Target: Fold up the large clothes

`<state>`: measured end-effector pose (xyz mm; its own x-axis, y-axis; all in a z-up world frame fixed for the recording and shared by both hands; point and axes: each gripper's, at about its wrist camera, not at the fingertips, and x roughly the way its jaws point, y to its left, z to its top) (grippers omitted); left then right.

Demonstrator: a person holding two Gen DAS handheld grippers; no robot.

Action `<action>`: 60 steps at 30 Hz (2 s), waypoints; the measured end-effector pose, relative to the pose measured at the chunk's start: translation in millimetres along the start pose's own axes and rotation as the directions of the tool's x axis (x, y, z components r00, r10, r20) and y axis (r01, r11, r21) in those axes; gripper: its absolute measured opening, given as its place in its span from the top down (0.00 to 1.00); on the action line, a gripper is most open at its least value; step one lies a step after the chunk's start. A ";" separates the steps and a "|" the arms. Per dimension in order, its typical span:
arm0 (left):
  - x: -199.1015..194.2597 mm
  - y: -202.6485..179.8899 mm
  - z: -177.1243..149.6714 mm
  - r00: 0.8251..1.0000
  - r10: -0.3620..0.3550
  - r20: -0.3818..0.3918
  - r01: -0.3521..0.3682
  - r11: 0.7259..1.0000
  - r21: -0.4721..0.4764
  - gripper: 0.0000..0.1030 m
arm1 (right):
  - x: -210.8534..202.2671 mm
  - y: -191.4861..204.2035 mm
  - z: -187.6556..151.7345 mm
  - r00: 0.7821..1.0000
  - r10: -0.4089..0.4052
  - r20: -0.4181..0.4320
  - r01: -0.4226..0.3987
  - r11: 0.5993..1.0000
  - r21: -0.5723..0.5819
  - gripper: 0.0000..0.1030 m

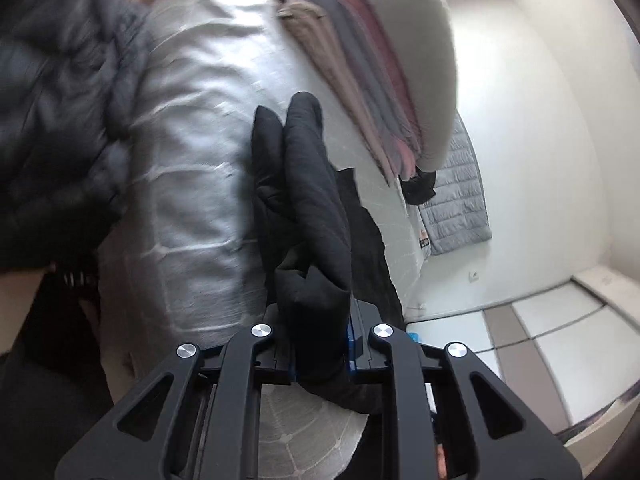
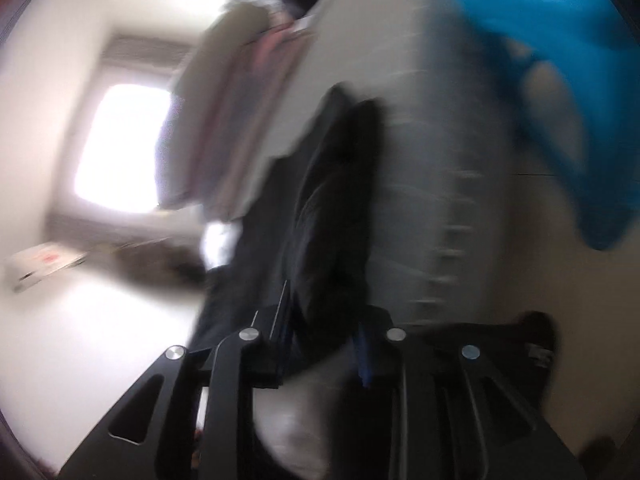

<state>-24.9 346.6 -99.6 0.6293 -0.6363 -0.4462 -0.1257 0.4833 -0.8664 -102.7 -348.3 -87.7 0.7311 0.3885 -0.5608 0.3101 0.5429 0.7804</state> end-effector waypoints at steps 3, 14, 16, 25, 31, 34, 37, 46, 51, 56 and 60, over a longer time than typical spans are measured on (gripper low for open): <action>-0.8 -3.8 -3.2 1.000 0.007 0.013 -0.007 1.000 0.026 0.85 | -24.2 54.7 -1.7 0.979 -0.114 0.171 0.145 0.972 -0.184 0.72; -4.8 -38.8 -5.1 0.998 -0.033 0.058 0.027 0.993 0.112 0.86 | 157.6 272.2 -74.7 0.988 -0.152 0.028 0.113 0.589 -0.800 0.46; -6.6 -48.4 -6.0 0.997 -0.037 0.063 0.028 0.990 0.136 0.86 | 207.2 262.2 -86.2 0.972 -0.235 -0.021 0.118 0.559 -0.821 0.46; -1.7 -112.3 -19.7 0.996 -0.068 0.064 0.046 0.955 0.292 0.86 | 223.9 235.0 -107.9 0.953 -0.292 -0.075 0.100 0.540 -0.836 0.43; 18.2 -161.7 -34.1 0.996 -0.085 0.028 0.067 0.918 0.391 0.85 | 237.0 202.8 -102.7 0.925 -0.263 -0.275 -0.030 0.671 -0.741 0.31; 27.3 -184.1 -45.2 0.996 -0.087 0.011 0.073 0.898 0.434 0.85 | 213.8 183.5 -69.4 0.891 0.127 -0.435 -0.323 0.852 -0.412 0.31; 39.8 -204.3 -54.8 0.996 -0.084 -0.012 0.080 0.878 0.473 0.85 | 214.6 167.7 -51.9 0.753 0.451 -0.479 -0.550 0.831 -0.082 0.29; 75.5 -244.8 -88.3 0.988 -0.114 -0.102 0.151 0.841 0.519 0.85 | 275.4 143.2 -55.6 0.549 0.724 -0.417 -0.634 0.686 0.356 0.24; 108.4 -279.4 -116.9 0.973 -0.135 -0.187 0.218 0.806 0.551 0.85 | 243.7 150.8 -28.5 0.511 0.774 -0.375 -0.688 0.629 0.361 0.24; 137.7 -315.4 -149.0 0.944 -0.177 -0.277 0.311 0.752 0.581 0.85 | 184.7 119.1 18.1 0.599 0.729 -0.332 -0.652 0.684 0.327 0.23; 178.2 -327.6 -180.3 0.910 -0.178 -0.375 0.377 0.732 0.567 0.85 | 132.1 85.7 54.0 0.699 0.645 -0.310 -0.589 0.764 0.263 0.22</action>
<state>-10.0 -33.5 64.3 0.3071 -0.8905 -0.3358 0.5802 0.4548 -0.6756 53.4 -290.6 -79.9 0.5221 0.8525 0.0255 -0.0337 -0.0092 0.9994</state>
